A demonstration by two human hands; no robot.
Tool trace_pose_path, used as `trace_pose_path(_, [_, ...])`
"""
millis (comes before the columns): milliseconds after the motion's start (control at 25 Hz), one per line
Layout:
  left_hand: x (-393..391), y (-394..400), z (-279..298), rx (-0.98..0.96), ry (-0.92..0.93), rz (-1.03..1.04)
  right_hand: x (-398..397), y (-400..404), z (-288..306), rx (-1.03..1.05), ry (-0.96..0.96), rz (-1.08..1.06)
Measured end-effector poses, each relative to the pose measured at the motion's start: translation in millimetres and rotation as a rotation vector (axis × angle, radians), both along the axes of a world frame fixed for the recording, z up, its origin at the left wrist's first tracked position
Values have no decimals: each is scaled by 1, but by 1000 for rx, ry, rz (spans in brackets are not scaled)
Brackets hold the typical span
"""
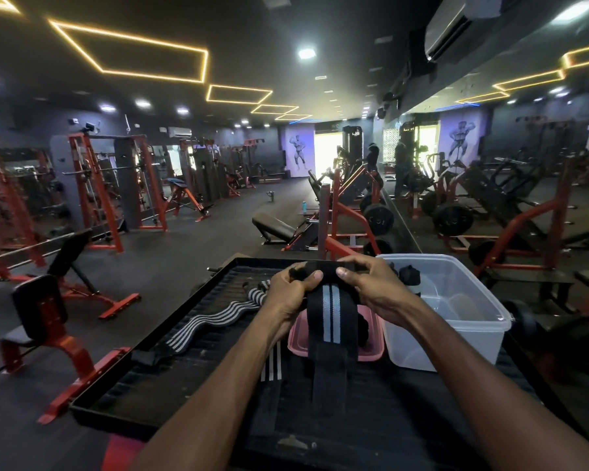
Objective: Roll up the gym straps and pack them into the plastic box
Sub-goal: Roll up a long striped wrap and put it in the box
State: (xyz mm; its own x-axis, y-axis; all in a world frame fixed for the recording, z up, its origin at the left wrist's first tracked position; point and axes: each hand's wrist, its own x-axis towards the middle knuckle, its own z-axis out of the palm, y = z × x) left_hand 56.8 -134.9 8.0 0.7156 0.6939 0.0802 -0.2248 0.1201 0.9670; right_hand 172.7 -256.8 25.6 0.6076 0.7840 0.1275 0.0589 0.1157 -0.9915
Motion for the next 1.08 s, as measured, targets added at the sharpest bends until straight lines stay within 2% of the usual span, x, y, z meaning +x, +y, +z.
trace_pose_path(120, [3,-3,2,-84,-26,-28,-3,-2,0,87,-66,-40])
trace_pose_path(280, [8,-2,-1,-58,42,55,-3,-3,-7,108,-208,-91])
trace_pose_path(400, [9,-3,-6,-18,1,87,2,-4,-9,73,-127,-55])
trace_pose_path(480, [10,-3,-7,39,-1,109,4,-5,-8,-25,-61,27])
trace_pose_path(560, [9,-4,-6,67,-8,108,4,-5,-10,-64,-74,36])
trace_pose_path(760, [7,-3,-4,-47,-8,3,1,-5,-12,108,-157,-49])
trace_pose_path(880, [7,1,-4,38,28,41,1,0,-17,108,-232,-77])
trace_pose_path(1080, [1,3,-1,200,40,111,-1,8,-20,35,-118,-72])
